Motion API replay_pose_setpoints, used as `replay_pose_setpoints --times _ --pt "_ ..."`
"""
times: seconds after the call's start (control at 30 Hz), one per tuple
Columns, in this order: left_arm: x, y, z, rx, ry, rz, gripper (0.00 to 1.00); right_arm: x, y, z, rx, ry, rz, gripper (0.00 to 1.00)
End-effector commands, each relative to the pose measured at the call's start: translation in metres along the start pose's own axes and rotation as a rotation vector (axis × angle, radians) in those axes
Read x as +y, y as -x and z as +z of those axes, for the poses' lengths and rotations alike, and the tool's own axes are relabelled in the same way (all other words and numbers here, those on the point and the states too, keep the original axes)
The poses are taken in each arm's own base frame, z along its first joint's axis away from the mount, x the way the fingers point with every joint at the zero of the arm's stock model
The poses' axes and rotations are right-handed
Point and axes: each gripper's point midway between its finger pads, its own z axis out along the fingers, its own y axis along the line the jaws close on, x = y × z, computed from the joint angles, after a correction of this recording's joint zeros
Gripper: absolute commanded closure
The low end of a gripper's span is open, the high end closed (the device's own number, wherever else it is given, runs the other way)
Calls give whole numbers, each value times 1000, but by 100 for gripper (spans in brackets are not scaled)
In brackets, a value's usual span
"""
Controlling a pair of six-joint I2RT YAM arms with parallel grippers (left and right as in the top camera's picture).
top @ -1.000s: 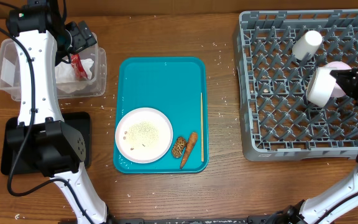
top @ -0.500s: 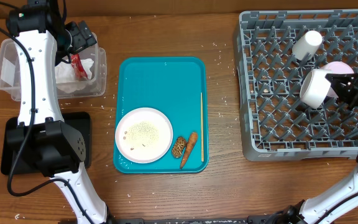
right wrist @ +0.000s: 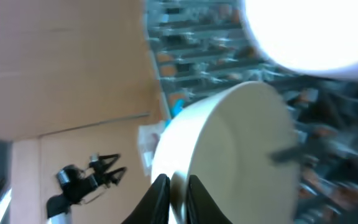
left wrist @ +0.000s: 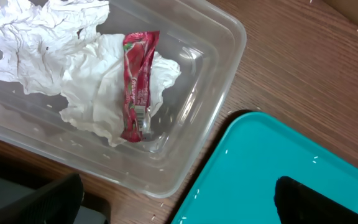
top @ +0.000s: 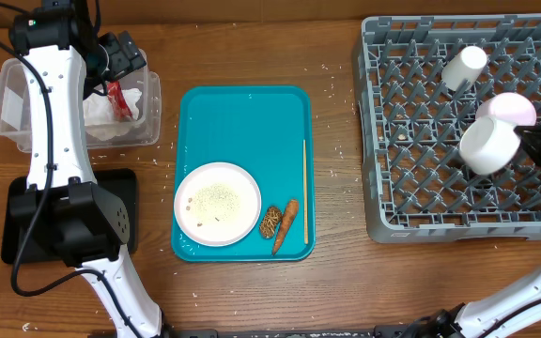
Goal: Sort waste into correct bins and load items into the dishwasher
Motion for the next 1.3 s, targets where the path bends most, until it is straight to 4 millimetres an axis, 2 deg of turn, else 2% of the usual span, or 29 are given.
replay_pose_setpoints --times 0.0,0.1,0.2,0.37,0.5,0.6,0.7,0.87,1.03,1.13,1.27 --pt "-2 2 -8 -23 1 -8 0 -25 11 -13 -48 -248 102 88" --pt "-2 2 -8 -23 0 -8 0 -30 18 -27 -116 -371 120 87" --pt "-2 2 -8 -23 1 -8 0 -25 22 -48 -210 -495 124 85" --pt "-2 2 -8 -23 1 -8 0 -7 21 -87 -377 -674 110 81" --pt "-2 2 -8 -23 1 -8 0 19 13 -94 -420 -680 54 80" --pt "-2 2 -8 -23 1 -8 0 39 -1 -81 -386 -679 -17 81" --pt "-2 2 -8 -23 1 -8 0 49 -17 -51 -273 -701 -123 85" --pt "-2 2 -8 -23 1 -8 0 34 -36 -6 -139 -835 -185 96" --pt "-2 2 -8 -23 1 -8 0 22 -44 27 -51 -875 -217 96" --pt "-2 2 -8 -23 1 -8 0 10 -40 34 -35 -920 -226 96" --pt "-2 2 -8 -23 1 -8 0 -11 -26 24 -94 -1037 -155 96"
